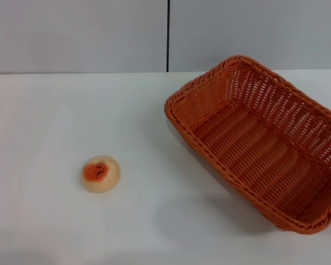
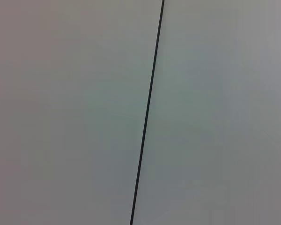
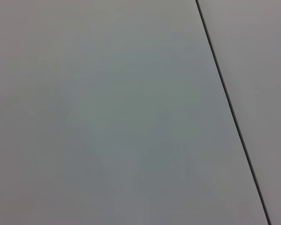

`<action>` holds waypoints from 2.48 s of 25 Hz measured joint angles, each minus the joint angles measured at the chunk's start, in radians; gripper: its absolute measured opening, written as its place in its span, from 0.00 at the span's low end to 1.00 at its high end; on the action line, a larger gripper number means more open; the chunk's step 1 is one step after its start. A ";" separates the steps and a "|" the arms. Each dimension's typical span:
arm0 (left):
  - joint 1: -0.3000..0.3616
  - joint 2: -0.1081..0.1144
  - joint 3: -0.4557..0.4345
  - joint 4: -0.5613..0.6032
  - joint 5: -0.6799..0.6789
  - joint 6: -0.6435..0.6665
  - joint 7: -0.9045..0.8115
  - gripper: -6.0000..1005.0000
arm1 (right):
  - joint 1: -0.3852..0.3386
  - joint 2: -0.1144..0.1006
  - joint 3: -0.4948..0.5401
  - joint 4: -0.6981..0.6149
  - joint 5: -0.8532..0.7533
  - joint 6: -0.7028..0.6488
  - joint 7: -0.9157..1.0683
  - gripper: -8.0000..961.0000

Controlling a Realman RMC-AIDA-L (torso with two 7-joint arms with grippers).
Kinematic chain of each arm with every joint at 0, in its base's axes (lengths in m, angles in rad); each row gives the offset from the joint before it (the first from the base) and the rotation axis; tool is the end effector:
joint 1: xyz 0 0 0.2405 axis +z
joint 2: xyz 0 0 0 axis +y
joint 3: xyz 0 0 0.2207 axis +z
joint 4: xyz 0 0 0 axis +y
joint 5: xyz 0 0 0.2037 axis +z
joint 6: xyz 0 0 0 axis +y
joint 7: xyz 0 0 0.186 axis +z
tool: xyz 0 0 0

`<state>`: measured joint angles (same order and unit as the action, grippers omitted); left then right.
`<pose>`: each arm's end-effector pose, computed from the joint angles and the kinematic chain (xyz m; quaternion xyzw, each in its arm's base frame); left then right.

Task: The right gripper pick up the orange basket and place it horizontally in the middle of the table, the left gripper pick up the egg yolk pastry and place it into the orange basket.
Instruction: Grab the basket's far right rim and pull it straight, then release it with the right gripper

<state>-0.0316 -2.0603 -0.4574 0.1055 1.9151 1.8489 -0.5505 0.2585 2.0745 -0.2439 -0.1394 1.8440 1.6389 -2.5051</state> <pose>-0.3452 0.1815 0.0932 -0.5986 -0.2199 -0.4083 0.6531 0.3065 0.2794 0.0729 -0.6466 0.2213 0.4544 0.5714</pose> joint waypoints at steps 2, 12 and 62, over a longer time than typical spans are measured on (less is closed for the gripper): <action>0.001 -0.001 0.000 -0.002 0.000 -0.002 0.000 0.80 | 0.005 0.000 0.002 0.000 0.002 0.003 0.002 0.87; -0.003 -0.001 -0.001 -0.001 0.002 -0.007 0.000 0.80 | 0.013 0.000 -0.003 -0.013 -0.002 -0.007 0.006 0.87; -0.039 0.000 0.033 -0.010 0.008 -0.107 -0.003 0.80 | 0.399 -0.113 -0.417 -0.803 -1.241 -0.033 1.641 0.87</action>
<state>-0.0708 -2.0604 -0.4248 0.0952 1.9236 1.7422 -0.5533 0.6576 1.9616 -0.6613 -0.9419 0.6033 1.6059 -0.8646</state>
